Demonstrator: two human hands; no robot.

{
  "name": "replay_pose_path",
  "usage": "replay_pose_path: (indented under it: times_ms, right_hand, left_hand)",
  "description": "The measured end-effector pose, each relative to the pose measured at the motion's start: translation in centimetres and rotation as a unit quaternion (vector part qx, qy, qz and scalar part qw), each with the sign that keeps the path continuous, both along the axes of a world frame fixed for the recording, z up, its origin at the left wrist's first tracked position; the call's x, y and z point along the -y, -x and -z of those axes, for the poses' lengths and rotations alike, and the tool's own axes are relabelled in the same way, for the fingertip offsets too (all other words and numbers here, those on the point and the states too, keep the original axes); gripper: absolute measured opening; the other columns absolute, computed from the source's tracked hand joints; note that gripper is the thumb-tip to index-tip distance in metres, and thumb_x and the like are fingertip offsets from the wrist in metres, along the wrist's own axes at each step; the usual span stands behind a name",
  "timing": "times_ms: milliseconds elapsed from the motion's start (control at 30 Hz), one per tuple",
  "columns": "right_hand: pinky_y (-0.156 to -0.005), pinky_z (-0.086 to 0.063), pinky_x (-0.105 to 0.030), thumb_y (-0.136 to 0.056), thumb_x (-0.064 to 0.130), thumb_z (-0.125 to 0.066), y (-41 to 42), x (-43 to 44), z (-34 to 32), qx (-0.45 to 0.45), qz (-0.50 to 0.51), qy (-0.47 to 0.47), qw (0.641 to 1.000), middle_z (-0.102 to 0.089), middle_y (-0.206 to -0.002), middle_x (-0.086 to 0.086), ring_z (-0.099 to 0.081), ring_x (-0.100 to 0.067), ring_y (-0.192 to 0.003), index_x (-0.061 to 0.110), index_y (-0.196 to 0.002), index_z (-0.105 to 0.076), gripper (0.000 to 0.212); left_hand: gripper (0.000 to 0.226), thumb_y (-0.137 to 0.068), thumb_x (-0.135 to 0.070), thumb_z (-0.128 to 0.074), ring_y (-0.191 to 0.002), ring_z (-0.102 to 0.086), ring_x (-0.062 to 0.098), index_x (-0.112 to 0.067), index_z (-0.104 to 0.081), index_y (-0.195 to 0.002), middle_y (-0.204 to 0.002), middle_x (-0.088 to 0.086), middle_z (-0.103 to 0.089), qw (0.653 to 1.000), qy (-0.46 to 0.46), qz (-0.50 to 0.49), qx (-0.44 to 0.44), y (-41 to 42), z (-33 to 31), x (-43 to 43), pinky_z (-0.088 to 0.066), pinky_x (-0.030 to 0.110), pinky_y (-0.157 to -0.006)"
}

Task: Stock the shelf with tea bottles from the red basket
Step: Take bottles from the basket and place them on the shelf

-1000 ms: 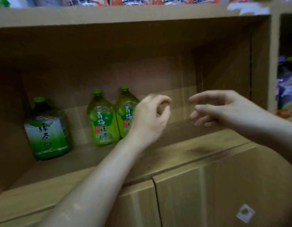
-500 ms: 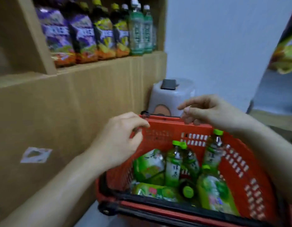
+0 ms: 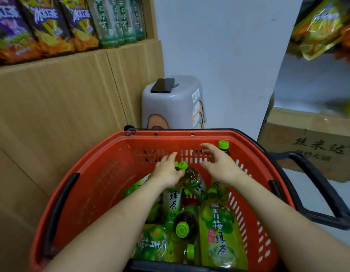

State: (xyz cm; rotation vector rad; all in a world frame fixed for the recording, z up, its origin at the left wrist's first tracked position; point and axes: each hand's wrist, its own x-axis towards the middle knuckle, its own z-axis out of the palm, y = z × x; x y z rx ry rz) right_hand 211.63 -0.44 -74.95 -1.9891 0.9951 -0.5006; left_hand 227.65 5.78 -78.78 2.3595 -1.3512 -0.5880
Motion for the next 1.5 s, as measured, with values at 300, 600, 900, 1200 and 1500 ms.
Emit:
replay_pose_path:
  times_ms: [300,600,900,1200,1500]
  right_hand:
    - [-0.112,-0.031,-0.033,-0.079,0.045,-0.072,-0.5,-1.1,0.7,-0.049,-0.139,-0.096,0.984,-0.029,-0.155,-0.001,-0.032,-0.017,-0.140,0.030,-0.153,0.005,0.108]
    - [-0.066,-0.055,-0.024,-0.068,0.059,-0.068,0.2,-2.1,-2.1,0.189,-0.057,-0.048,0.979,-0.072,-0.091,0.006,-0.069,-0.005,-0.077,0.031,-0.106,-0.060,0.048]
    - [-0.067,-0.058,-0.034,-0.090,0.058,-0.047,2.2,-0.4,-2.9,0.239,0.078,-0.208,0.945,-0.076,-0.089,-0.009,-0.074,-0.023,-0.077,0.018,-0.097,-0.067,0.045]
    - [-0.061,-0.057,-0.029,-0.086,0.051,-0.059,2.0,-0.6,-2.7,0.247,0.042,-0.175,0.952,-0.074,-0.084,-0.007,-0.071,-0.018,-0.070,0.013,-0.095,-0.067,0.040]
    - [-0.076,-0.059,-0.044,-0.078,0.053,-0.057,1.8,-1.0,-3.0,0.267,-0.019,-0.348,0.898,-0.075,-0.100,-0.016,-0.073,-0.031,-0.088,0.011,-0.112,-0.066,0.055]
  left_hand:
    - [0.030,-0.079,-0.023,-0.076,-0.110,-0.061,0.022,-0.025,-0.068,-0.108,-0.114,-0.001,-0.069,0.989,0.145,-0.015,-0.025,-0.9,-2.3,-1.5,-0.046,0.039,-0.099]
    - [0.023,-0.097,-0.031,-0.053,-0.077,-0.067,0.014,-0.016,-0.067,-0.108,-0.088,0.000,-0.071,0.820,0.427,-0.076,-0.374,0.4,-12.1,0.1,-0.054,0.029,-0.068]
    - [0.057,-0.086,-0.034,-0.066,-0.112,-0.060,0.031,-0.016,-0.044,-0.135,-0.128,0.009,-0.059,0.998,-0.046,-0.042,-0.010,-0.1,-0.2,2.1,-0.050,0.038,-0.094]
    - [0.021,-0.082,-0.031,-0.073,-0.104,-0.062,0.025,-0.022,-0.062,-0.097,-0.101,-0.003,-0.067,0.995,0.066,-0.036,-0.071,0.6,3.7,3.5,-0.046,0.031,-0.087]
    - [0.010,-0.092,-0.021,-0.062,-0.086,-0.059,0.016,-0.028,-0.056,-0.093,-0.092,0.000,-0.062,0.918,0.321,0.004,-0.232,-0.4,-11.0,-4.1,-0.050,0.045,-0.081]
